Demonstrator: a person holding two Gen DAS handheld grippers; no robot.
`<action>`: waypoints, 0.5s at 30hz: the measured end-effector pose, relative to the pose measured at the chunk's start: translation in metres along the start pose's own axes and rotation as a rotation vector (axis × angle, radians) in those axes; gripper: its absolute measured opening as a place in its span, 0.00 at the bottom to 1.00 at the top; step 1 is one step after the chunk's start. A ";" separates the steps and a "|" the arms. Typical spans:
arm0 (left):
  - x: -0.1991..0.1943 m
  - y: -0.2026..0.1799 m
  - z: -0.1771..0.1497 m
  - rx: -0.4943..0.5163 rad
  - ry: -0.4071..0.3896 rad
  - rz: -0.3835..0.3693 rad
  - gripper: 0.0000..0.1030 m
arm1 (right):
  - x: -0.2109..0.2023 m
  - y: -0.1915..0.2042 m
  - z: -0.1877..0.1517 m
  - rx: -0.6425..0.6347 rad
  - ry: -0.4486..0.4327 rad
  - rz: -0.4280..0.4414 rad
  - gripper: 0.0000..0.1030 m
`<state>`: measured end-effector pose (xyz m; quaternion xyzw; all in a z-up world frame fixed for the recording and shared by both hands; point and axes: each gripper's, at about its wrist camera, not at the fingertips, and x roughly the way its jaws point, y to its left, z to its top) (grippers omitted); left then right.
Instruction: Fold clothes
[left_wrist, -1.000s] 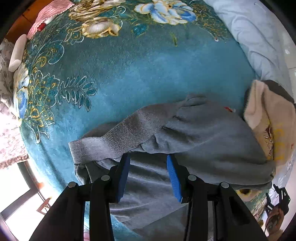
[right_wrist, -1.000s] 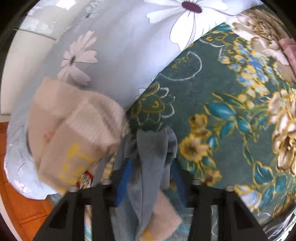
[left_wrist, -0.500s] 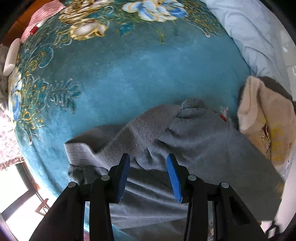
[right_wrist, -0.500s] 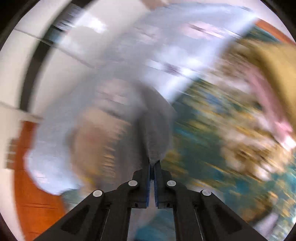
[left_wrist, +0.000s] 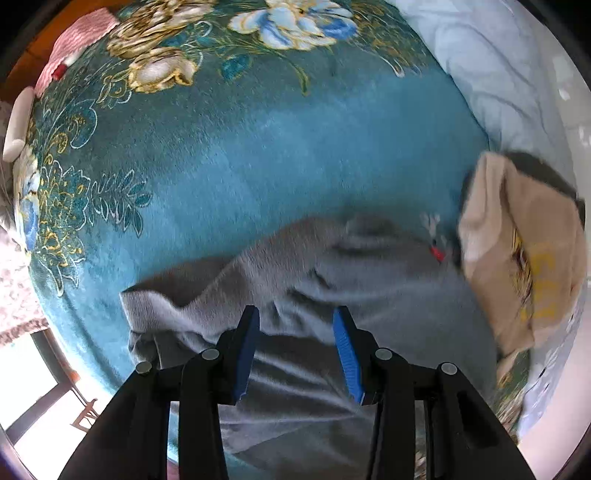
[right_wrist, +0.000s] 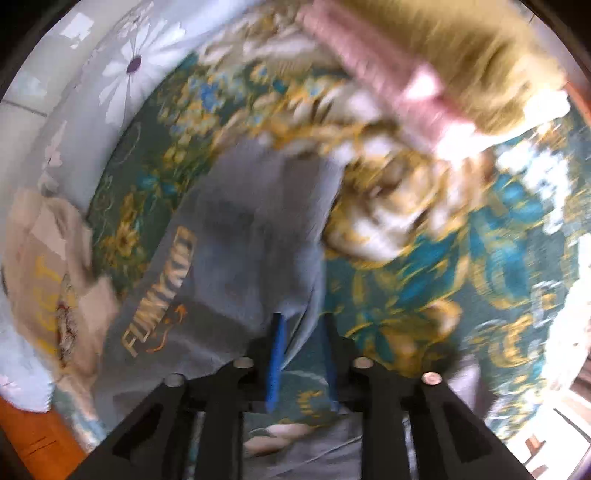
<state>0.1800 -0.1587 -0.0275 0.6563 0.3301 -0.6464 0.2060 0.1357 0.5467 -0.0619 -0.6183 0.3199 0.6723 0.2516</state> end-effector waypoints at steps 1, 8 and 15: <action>0.002 0.004 0.005 -0.025 0.007 -0.019 0.41 | -0.008 0.001 0.001 0.007 -0.021 -0.003 0.27; 0.030 0.008 0.035 -0.246 0.102 -0.191 0.41 | -0.006 0.065 -0.002 -0.017 0.032 0.195 0.41; 0.074 -0.042 0.056 -0.340 0.223 -0.247 0.41 | 0.056 0.135 -0.001 0.072 0.174 0.242 0.47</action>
